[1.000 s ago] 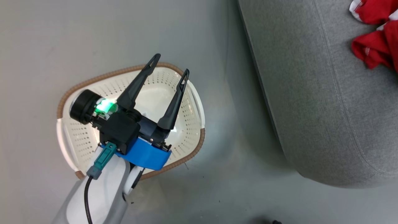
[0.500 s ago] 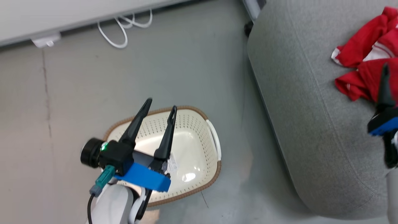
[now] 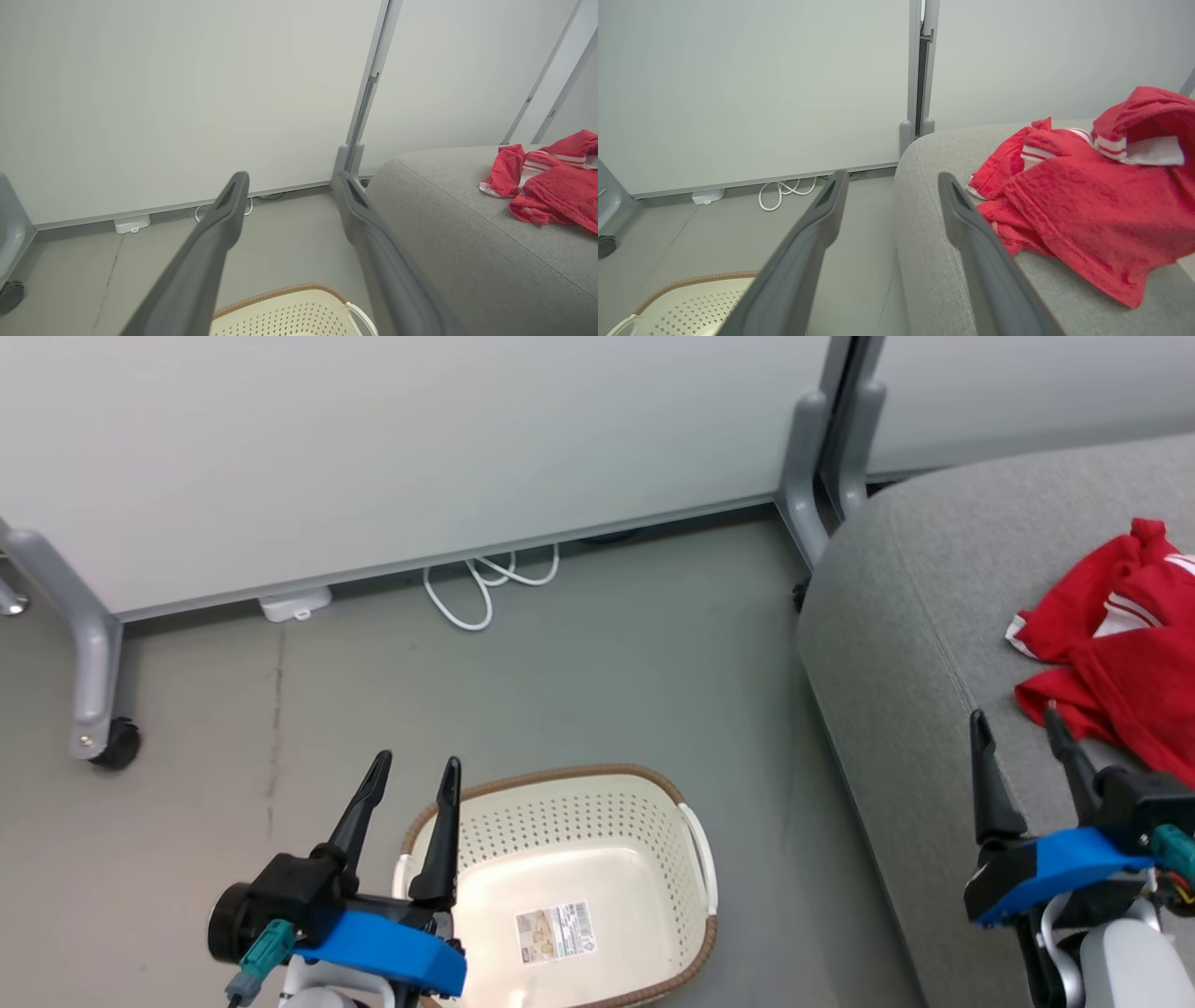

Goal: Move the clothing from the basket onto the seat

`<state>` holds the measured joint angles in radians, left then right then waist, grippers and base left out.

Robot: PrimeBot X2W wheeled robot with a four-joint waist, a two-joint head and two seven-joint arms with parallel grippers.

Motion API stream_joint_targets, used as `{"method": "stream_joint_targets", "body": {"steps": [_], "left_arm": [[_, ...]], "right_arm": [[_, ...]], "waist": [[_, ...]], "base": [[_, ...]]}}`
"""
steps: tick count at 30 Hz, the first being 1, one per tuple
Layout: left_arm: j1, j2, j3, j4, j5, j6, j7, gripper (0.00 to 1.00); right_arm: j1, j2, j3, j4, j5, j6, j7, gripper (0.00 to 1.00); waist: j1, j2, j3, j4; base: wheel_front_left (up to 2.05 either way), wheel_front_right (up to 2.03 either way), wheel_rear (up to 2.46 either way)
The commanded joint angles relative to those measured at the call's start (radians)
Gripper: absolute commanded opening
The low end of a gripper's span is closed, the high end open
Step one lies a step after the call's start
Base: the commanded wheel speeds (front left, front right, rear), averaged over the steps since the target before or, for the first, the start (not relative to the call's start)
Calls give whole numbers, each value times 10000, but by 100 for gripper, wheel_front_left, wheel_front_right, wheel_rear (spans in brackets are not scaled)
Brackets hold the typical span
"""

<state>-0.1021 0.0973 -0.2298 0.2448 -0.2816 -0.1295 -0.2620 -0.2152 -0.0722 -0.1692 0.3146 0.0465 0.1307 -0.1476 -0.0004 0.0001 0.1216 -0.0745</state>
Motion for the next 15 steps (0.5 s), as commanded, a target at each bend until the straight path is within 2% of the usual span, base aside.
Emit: {"method": "stream_joint_targets", "body": {"steps": [1, 15], "left_arm": [[91, 3, 96, 34, -36, -7, -43, 100], [813, 31, 1223, 717, -93, -7, -35, 100]], "right_arm": [[208, 48, 37, -88, 1, 1, 43, 100], [1814, 220, 920, -1118, 833, 1, 137, 100]], "waist": [[4, -1, -311, 308], [4, -1, -1217, 1213]], "base": [[0, 0, 0], [0, 0, 0]]}}
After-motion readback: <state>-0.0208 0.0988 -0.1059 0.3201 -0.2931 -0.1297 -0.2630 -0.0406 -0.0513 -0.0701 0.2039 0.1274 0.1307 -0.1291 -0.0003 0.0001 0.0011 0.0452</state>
